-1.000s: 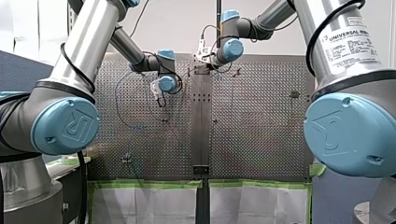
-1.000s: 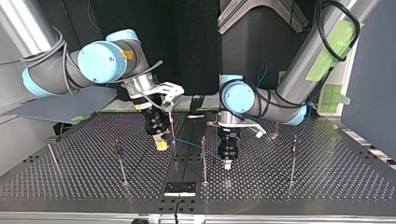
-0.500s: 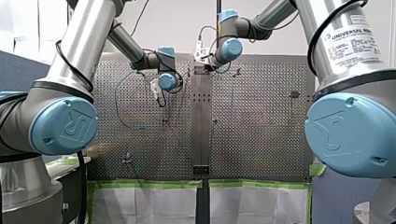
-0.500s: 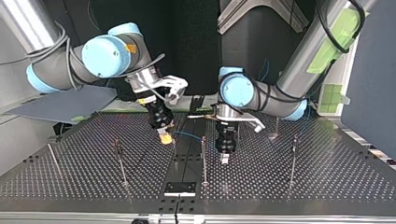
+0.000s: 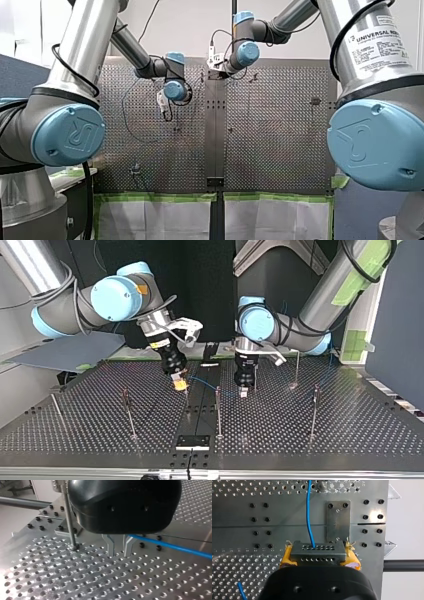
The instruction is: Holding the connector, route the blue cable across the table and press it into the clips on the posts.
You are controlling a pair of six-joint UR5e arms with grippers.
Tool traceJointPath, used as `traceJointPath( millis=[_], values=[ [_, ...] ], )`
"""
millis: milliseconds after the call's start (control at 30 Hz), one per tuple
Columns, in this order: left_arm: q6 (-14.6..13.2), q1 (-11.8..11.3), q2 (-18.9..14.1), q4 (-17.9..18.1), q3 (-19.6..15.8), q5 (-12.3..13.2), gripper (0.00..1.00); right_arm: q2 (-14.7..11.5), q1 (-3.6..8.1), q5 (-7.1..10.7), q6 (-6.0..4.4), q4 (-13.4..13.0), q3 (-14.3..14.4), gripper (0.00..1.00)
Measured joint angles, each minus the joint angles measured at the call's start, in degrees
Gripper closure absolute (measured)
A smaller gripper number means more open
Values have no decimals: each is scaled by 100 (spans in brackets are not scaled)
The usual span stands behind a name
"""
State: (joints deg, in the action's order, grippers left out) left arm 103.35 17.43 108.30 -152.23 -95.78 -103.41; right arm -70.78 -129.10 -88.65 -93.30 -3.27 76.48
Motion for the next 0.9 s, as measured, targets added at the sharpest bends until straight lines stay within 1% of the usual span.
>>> traceJointPath(
  millis=[67, 100, 133, 167, 233, 267, 300, 333, 367, 433, 467, 500, 633, 733, 833, 900],
  values=[
    [0, 0, -1, 0, -23, 0, 78, 0, 0, 0, 1, 0, 0, 100],
    [0, -1, 0, 0, -29, 0, 43, 0, 0, 0, 1, 0, 0, 100],
    [-3, -7, 6, 0, -42, 0, 38, -1, 0, 0, 1, 0, 1, 100],
    [-2, -14, 13, -2, -59, -1, 38, -8, 6, -1, 1, 1, 5, 100],
    [16, -13, -10, 1, -116, -6, 30, -55, 37, -7, -9, 15, -9, 100],
    [28, -10, -35, 7, -136, -6, 30, -83, 52, -11, -23, 22, -22, 100],
    [40, -10, -64, 19, -151, -8, 27, -113, 69, -17, -43, 26, -35, 100],
    [61, -10, -107, 45, -165, -11, 20, -155, 90, -24, -77, 21, -48, 100],
    [84, -13, -142, 70, -172, -10, 20, -192, 103, -26, -109, 7, -54, 100],
    [165, -27, -242, 152, -181, 0, 4, -292, 127, -27, -202, -41, -64, 100],
    [205, -26, -286, 173, -183, 9, 4, -335, 136, -26, -244, -55, -65, 100],
    [248, -20, -330, 177, -187, 18, 0, -378, 145, -24, -286, -65, -66, 100],
    [375, 20, -475, 66, -196, 12, 0, -582, 160, -24, -492, -70, -50, 100],
    [458, 43, -502, -81, -219, 34, 0, -646, 164, -54, -608, -68, -15, 100],
    [583, 56, -510, -233, -245, 139, 0, -602, 166, -106, -646, -64, 21, 100],
    [667, 53, -510, -322, -258, 211, 0, -549, 166, -127, -646, -60, 36, 100]
  ],
)
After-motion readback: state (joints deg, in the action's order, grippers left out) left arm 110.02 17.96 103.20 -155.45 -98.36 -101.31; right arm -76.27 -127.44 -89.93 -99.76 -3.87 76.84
